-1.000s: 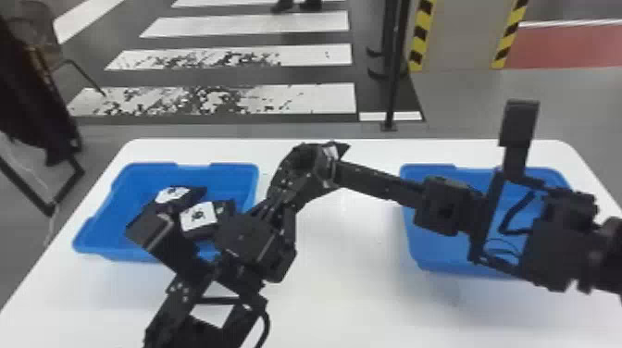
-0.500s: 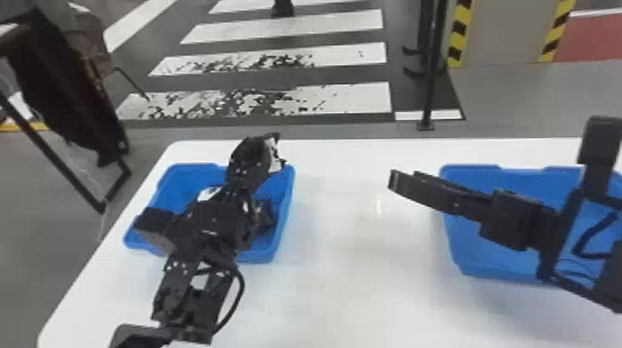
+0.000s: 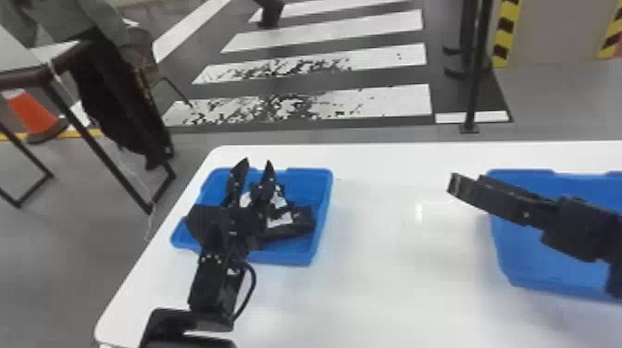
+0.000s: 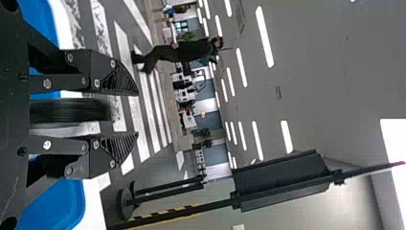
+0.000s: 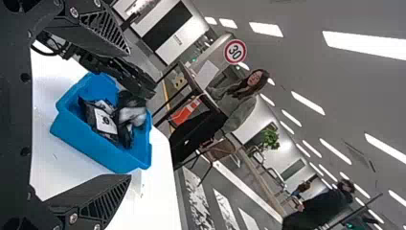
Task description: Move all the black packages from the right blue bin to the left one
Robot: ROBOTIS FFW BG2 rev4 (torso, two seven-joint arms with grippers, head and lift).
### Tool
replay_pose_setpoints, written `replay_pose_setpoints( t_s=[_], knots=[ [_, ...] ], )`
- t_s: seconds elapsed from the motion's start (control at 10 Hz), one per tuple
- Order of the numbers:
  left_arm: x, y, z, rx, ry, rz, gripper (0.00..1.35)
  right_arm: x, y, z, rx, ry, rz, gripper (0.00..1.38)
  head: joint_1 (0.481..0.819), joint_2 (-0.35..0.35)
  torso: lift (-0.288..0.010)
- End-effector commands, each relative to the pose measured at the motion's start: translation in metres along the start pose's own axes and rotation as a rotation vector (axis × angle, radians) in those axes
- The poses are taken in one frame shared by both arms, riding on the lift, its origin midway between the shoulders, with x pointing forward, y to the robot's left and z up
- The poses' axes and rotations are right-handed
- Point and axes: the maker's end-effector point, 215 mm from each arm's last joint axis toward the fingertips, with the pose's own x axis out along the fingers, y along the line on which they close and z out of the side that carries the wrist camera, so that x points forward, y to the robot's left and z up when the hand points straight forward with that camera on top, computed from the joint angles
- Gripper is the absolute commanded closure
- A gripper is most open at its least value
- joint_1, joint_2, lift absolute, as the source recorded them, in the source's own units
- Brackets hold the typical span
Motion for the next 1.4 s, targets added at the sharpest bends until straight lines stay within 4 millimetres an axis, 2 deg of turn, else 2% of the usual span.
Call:
replay_pose_setpoints(
  t_s=[0.0,0.1,0.2,0.3,0.4,0.5,0.6,0.7,0.9,1.1,1.3],
  knots=[
    [-0.014,0.0,0.017,-0.149,-0.055,0.012,0.1,-0.009,-0.022,0.012,-0.067,-0.062,-0.061,0.13,0.692,0.304,-0.179],
    [-0.028,-0.01,0.045,-0.194,-0.111,-0.008,0.14,-0.023,-0.044,0.028,-0.162,-0.11,-0.139,0.11,0.693,0.297,-0.179],
    [-0.044,-0.025,0.073,-0.223,-0.181,-0.039,0.13,-0.038,-0.058,0.04,-0.24,-0.173,-0.192,0.1,0.689,0.27,-0.179],
    [-0.06,-0.04,0.093,-0.234,-0.228,-0.064,0.11,-0.049,-0.061,0.046,-0.271,-0.245,-0.217,0.1,0.682,0.231,-0.179],
    [-0.069,-0.058,0.098,-0.214,-0.217,-0.095,0.1,-0.068,-0.069,0.056,-0.324,-0.313,-0.276,0.1,0.678,0.184,-0.179],
    [-0.073,-0.08,0.088,-0.181,-0.156,-0.133,0.1,-0.093,-0.076,0.06,-0.389,-0.359,-0.367,0.11,0.681,0.139,-0.179],
    [-0.076,-0.101,0.07,-0.173,-0.093,-0.17,0.1,-0.107,-0.08,0.047,-0.406,-0.36,-0.433,0.11,0.694,0.082,-0.179],
    [-0.082,-0.105,0.061,-0.18,-0.042,-0.161,0.1,-0.117,-0.084,0.033,-0.433,-0.329,-0.494,0.11,0.695,0.055,-0.179],
    [-0.096,-0.093,0.063,-0.202,0.065,-0.081,0.1,-0.131,-0.088,0.003,-0.449,-0.275,-0.569,0.11,0.695,0.025,-0.179],
    [-0.097,-0.096,0.062,-0.238,0.074,-0.082,0.1,-0.133,-0.09,-0.01,-0.421,-0.244,-0.598,0.11,0.695,0.024,-0.179],
    [-0.099,-0.1,0.061,-0.247,0.079,-0.092,0.1,-0.132,-0.091,-0.015,-0.412,-0.217,-0.611,0.12,0.695,0.022,-0.179]
  ],
)
